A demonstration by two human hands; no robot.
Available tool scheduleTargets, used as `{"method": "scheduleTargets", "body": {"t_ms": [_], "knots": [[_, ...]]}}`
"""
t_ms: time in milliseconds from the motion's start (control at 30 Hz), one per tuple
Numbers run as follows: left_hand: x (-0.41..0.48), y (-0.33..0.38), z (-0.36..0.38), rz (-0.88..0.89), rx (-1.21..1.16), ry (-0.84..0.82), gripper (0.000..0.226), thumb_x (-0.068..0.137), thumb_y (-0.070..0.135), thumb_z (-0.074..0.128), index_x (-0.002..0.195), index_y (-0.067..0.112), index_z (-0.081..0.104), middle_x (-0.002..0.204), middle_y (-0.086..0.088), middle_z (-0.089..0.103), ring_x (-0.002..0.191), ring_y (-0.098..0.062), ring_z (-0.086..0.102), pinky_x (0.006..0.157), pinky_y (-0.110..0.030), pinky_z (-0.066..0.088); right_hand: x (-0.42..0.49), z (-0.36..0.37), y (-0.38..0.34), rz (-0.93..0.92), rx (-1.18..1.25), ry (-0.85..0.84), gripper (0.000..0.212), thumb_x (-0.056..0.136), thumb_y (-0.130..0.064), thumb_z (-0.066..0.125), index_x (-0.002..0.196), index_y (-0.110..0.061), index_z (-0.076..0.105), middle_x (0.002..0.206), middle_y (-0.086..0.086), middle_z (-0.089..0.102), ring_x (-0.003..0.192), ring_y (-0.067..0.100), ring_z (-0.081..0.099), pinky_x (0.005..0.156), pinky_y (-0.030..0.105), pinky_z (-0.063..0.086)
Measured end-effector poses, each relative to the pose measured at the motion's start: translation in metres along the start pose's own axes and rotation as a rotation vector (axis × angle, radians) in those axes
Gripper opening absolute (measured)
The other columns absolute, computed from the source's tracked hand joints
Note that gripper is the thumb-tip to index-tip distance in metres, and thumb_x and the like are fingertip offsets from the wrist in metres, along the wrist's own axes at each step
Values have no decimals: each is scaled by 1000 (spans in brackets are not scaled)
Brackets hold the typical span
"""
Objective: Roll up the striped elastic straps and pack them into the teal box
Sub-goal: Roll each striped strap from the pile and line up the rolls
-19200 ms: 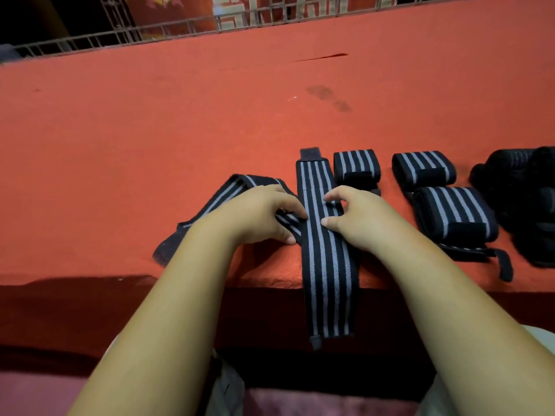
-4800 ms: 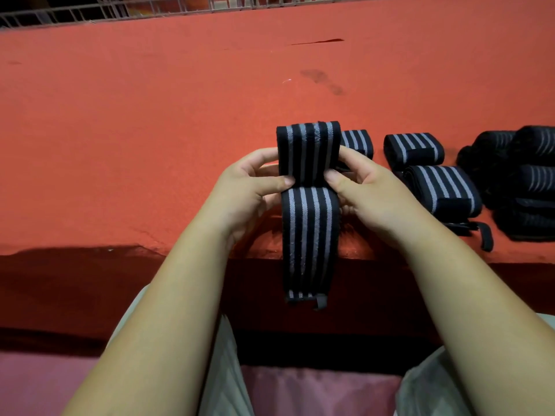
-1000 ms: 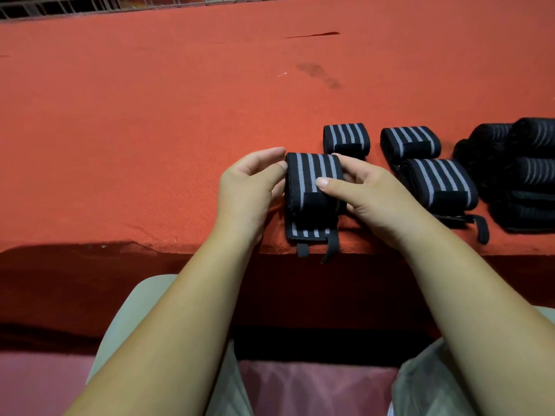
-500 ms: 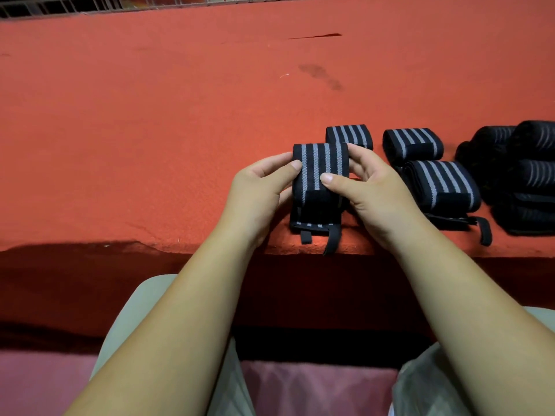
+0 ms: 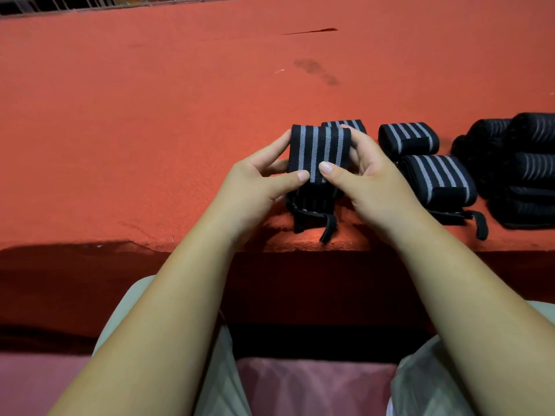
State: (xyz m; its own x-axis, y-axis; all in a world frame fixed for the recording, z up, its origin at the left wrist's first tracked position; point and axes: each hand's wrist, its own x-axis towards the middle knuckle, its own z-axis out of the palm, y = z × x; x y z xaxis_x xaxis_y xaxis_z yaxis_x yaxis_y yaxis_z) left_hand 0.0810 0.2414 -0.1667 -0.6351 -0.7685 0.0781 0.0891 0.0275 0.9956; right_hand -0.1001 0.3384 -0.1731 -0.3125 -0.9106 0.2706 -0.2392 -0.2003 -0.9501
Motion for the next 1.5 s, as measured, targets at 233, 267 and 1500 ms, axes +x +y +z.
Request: {"method": "scheduleTargets", "body": {"t_ms": [233, 267, 1500], "knots": [[6, -10, 2, -81, -216, 45, 41, 100, -4, 67, 141, -1, 65, 129, -18, 77, 123, -34, 74, 107, -47, 59, 3, -2, 1, 125, 54, 3, 38, 106, -28, 67, 143, -19, 65, 133, -2, 75, 126, 15, 71, 115, 47, 51], [6, -10, 2, -84, -236, 53, 38, 101, -3, 67, 138, -1, 67, 128, -18, 77, 122, -33, 74, 104, -44, 60, 3, -2, 0, 142, 30, -7, 32, 107, -31, 65, 137, -21, 70, 129, -3, 77, 123, 16, 72, 113, 49, 53], [-3, -21, 3, -150, -113, 99, 30, 96, 6, 79, 125, 1, 73, 116, -15, 81, 109, -25, 79, 97, -34, 63, -11, 10, 10, 246, -250, 121, 36, 105, -46, 62, 137, -30, 68, 115, -11, 79, 105, 3, 75, 104, 42, 58]]}}
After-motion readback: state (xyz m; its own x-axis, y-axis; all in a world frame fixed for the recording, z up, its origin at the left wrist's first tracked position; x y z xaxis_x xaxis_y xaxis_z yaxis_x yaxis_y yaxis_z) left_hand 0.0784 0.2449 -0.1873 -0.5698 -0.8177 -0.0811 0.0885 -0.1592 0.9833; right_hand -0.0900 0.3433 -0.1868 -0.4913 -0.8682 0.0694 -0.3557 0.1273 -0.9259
